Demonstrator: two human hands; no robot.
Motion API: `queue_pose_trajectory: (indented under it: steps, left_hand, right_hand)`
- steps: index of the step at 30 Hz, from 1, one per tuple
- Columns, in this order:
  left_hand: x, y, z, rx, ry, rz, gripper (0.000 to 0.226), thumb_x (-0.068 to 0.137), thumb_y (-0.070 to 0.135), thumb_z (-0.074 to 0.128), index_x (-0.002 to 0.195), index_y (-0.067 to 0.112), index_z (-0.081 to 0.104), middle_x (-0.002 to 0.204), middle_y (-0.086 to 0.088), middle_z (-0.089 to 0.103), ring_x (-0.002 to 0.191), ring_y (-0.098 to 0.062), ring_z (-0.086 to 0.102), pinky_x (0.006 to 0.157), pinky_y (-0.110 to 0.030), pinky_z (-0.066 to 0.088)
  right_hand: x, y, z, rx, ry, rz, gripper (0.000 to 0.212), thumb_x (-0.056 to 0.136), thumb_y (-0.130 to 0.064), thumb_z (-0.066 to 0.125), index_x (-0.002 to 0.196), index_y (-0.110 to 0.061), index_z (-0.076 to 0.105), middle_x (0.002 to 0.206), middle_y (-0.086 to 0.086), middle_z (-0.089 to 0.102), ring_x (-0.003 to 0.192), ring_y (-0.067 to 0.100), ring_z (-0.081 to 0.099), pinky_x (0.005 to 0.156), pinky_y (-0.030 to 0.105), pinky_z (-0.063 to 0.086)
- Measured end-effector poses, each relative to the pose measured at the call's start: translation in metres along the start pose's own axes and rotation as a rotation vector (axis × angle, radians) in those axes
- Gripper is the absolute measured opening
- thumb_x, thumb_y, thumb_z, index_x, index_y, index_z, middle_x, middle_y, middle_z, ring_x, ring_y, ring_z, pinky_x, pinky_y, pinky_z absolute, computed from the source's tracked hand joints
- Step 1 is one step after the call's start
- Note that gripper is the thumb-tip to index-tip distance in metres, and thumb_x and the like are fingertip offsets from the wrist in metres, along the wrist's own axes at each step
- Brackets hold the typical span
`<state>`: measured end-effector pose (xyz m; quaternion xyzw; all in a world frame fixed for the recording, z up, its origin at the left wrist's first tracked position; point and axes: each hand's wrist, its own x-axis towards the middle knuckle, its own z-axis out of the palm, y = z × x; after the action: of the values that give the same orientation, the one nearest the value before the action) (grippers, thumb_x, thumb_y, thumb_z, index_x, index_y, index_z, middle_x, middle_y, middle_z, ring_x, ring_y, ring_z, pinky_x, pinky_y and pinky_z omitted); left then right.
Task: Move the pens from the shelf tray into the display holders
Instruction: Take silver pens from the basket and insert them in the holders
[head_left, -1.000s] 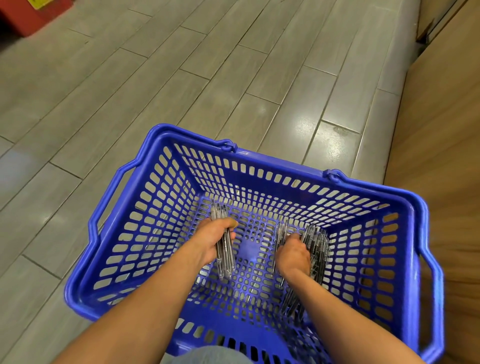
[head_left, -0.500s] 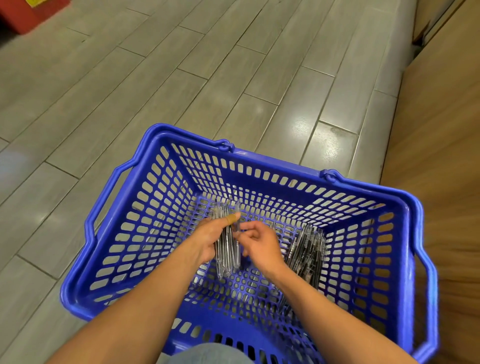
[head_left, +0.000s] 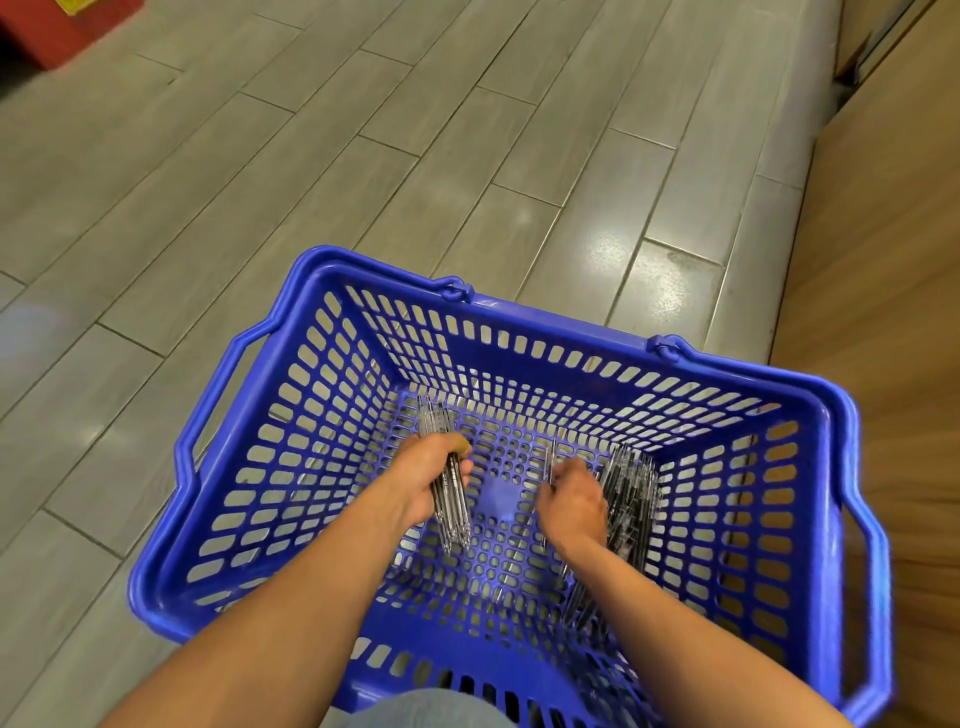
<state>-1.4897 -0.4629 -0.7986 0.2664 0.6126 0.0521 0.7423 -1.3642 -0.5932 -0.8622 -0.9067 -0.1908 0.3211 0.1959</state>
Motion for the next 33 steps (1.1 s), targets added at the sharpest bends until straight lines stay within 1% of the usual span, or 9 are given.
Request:
queue_pose_trajectory:
  steps: [2, 5, 7, 13, 16, 20, 22, 27, 33]
  left_hand:
    - [0.000, 0.000, 0.000, 0.005, 0.003, 0.000, 0.015, 0.091, 0.000, 0.059, 0.105, -0.006, 0.059, 0.070, -0.010, 0.061, 0.054, -0.016, 0.058, 0.051, -0.028, 0.053]
    - [0.002, 0.000, 0.000, 0.011, 0.005, -0.003, 0.024, 0.092, 0.001, 0.061, 0.114, -0.007, 0.058, 0.075, -0.011, 0.063, 0.058, -0.017, 0.060, 0.051, -0.028, 0.053]
    - [0.004, -0.001, 0.000, 0.014, 0.000, -0.007, 0.030, 0.091, 0.003, 0.063, 0.119, -0.006, 0.057, 0.079, -0.012, 0.064, 0.060, -0.017, 0.061, 0.051, -0.028, 0.053]
    - [0.001, -0.002, 0.001, -0.025, -0.036, 0.025, 0.051, 0.081, 0.014, 0.077, 0.125, -0.004, 0.058, 0.089, -0.015, 0.070, 0.062, -0.021, 0.067, 0.050, -0.031, 0.056]
    - [-0.005, -0.001, 0.003, -0.037, -0.142, 0.013, 0.062, 0.071, 0.027, 0.081, 0.121, -0.004, 0.060, 0.085, -0.017, 0.074, 0.065, -0.028, 0.071, 0.052, -0.035, 0.056]
    - [-0.007, -0.002, 0.007, -0.023, -0.157, 0.036, 0.073, 0.066, 0.025, 0.084, 0.126, -0.006, 0.057, 0.090, -0.020, 0.075, 0.071, -0.030, 0.073, 0.054, -0.037, 0.058]
    - [-0.007, -0.002, 0.008, -0.022, -0.138, 0.028, 0.066, 0.075, 0.019, 0.081, 0.128, -0.008, 0.054, 0.094, -0.021, 0.074, 0.076, -0.032, 0.073, 0.060, -0.040, 0.060]
    - [-0.007, -0.002, 0.007, -0.033, -0.079, 0.019, 0.040, 0.088, 0.007, 0.069, 0.123, -0.009, 0.060, 0.077, -0.016, 0.070, 0.054, -0.020, 0.064, 0.045, -0.029, 0.053]
    - [-0.003, -0.002, 0.005, -0.012, -0.052, 0.013, 0.025, 0.087, 0.003, 0.067, 0.109, -0.009, 0.065, 0.066, -0.011, 0.071, 0.051, -0.016, 0.068, 0.044, -0.026, 0.053]
  right_hand:
    - [0.002, 0.008, 0.001, -0.151, -0.029, -0.018, 0.035, 0.093, -0.026, 0.064, 0.120, -0.013, 0.046, 0.099, 0.003, 0.059, 0.087, 0.019, 0.060, 0.073, 0.028, 0.053]
    - [0.003, 0.005, 0.003, -0.213, -0.068, -0.060, 0.038, 0.096, -0.023, 0.059, 0.127, -0.011, 0.042, 0.084, -0.002, 0.057, 0.070, 0.013, 0.060, 0.053, 0.017, 0.047]
    - [0.001, -0.004, 0.000, -0.030, -0.128, -0.040, 0.031, 0.095, -0.021, 0.060, 0.122, -0.014, 0.046, 0.083, -0.002, 0.058, 0.065, 0.009, 0.059, 0.046, 0.014, 0.042]
    - [-0.022, -0.044, -0.013, 0.583, -0.378, -0.192, 0.016, 0.091, -0.020, 0.067, 0.106, -0.017, 0.061, 0.086, 0.002, 0.071, 0.065, 0.008, 0.066, 0.059, 0.020, 0.052]
    - [-0.033, -0.057, -0.010, 0.637, -0.401, -0.265, 0.009, 0.091, -0.017, 0.068, 0.098, -0.013, 0.065, 0.081, 0.004, 0.071, 0.062, 0.013, 0.065, 0.066, 0.030, 0.058]
    - [-0.039, -0.065, -0.005, 0.595, -0.348, -0.285, 0.011, 0.091, -0.015, 0.068, 0.081, -0.017, 0.063, 0.067, -0.006, 0.062, 0.052, 0.004, 0.057, 0.057, 0.024, 0.054]
    - [-0.038, -0.065, -0.006, 0.616, -0.361, -0.271, 0.011, 0.089, -0.014, 0.070, 0.080, -0.015, 0.064, 0.065, -0.007, 0.060, 0.053, 0.002, 0.055, 0.056, 0.021, 0.052]
    - [-0.028, -0.052, -0.015, 0.761, -0.353, -0.160, 0.004, 0.088, -0.007, 0.066, 0.091, -0.011, 0.067, 0.072, 0.000, 0.070, 0.058, 0.011, 0.063, 0.058, 0.020, 0.052]
    - [0.004, 0.002, -0.013, -0.041, 0.053, 0.082, 0.024, 0.090, -0.023, 0.066, 0.107, -0.018, 0.049, 0.092, -0.003, 0.058, 0.077, 0.015, 0.060, 0.067, 0.027, 0.051]
